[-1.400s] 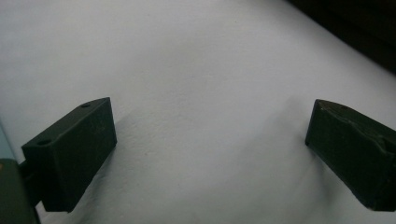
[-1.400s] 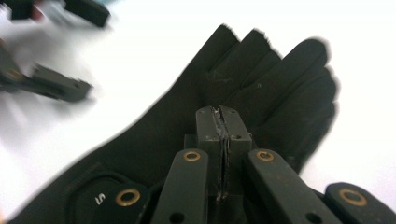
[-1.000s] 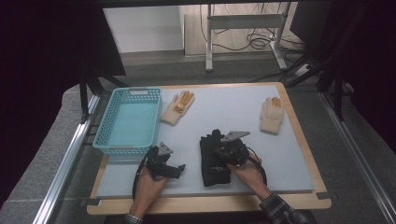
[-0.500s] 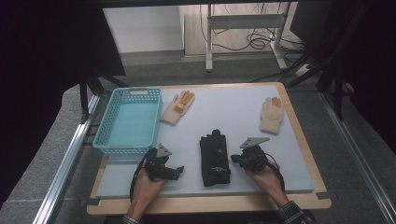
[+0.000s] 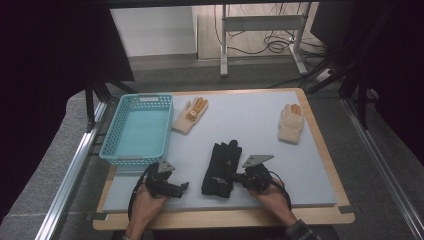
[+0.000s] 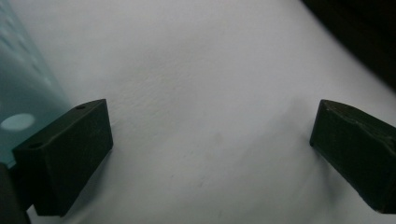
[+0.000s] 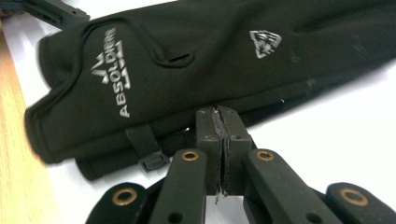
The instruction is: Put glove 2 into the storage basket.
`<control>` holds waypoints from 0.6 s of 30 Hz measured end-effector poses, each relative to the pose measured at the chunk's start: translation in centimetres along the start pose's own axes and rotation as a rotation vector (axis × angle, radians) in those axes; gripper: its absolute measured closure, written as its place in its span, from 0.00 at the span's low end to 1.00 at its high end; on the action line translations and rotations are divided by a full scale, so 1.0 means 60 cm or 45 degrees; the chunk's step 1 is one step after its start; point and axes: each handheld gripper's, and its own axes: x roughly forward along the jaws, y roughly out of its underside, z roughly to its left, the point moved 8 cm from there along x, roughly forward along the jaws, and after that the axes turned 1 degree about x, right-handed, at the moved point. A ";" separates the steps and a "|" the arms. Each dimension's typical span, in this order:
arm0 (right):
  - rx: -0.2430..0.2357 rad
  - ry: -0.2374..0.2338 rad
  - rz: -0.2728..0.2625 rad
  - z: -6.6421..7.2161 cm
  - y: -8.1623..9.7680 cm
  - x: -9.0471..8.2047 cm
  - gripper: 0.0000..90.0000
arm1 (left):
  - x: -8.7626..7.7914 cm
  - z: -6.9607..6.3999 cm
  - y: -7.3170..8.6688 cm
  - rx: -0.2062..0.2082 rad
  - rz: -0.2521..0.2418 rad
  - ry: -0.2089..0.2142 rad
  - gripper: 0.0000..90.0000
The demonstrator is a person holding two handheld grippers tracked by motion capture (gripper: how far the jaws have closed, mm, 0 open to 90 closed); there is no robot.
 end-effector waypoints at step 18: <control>-0.033 0.071 -0.015 -0.007 -0.015 0.000 0.80 | 0.000 0.002 0.003 -0.001 -0.007 0.009 0.00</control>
